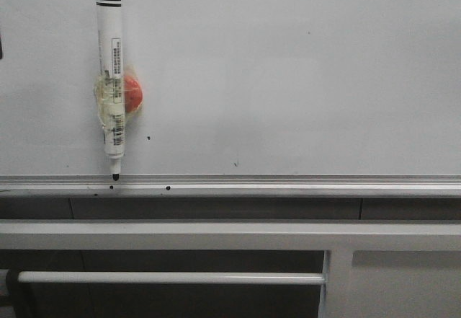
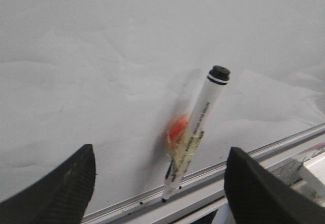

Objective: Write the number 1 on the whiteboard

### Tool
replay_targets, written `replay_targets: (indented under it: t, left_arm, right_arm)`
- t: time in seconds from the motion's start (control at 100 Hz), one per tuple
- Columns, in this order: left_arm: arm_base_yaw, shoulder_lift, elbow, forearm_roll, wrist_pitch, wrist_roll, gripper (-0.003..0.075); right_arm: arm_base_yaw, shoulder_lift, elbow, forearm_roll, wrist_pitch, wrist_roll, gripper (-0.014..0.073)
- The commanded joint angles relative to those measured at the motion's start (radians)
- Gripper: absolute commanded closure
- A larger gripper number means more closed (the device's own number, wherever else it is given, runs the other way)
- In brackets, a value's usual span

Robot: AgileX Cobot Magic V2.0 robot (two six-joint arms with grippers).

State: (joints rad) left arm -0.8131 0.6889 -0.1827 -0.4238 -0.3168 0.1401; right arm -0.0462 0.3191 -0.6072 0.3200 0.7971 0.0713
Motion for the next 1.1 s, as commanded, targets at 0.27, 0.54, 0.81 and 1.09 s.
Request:
replay_targets:
  t: [0.27,0.54,0.81,1.09]
  left_arm:
    - [-0.041,0.265,0.072,0.204,-0.39,-0.242,0.0354]
    - [-0.102,0.542,0.072,0.147,-0.669,-0.251,0.035]
    - [-0.312,0.694,0.061,-0.103,-0.858,-0.245,0.0336]
    - [-0.331,0.774,-0.016,-0.174,-0.852,-0.19,0.031]
  right_arm:
    - [0.001,0.02,-0.034,0.013,-0.067,-0.014,0.0657]
    - [0.001,0.02,-0.034,0.013,-0.067,-0.014,0.0657]
    - [0.001,0.02,-0.034,0.013,-0.067,-0.014,0.0657]
    - [0.001,0.02,-0.034,0.013,-0.067,-0.014,0.0657]
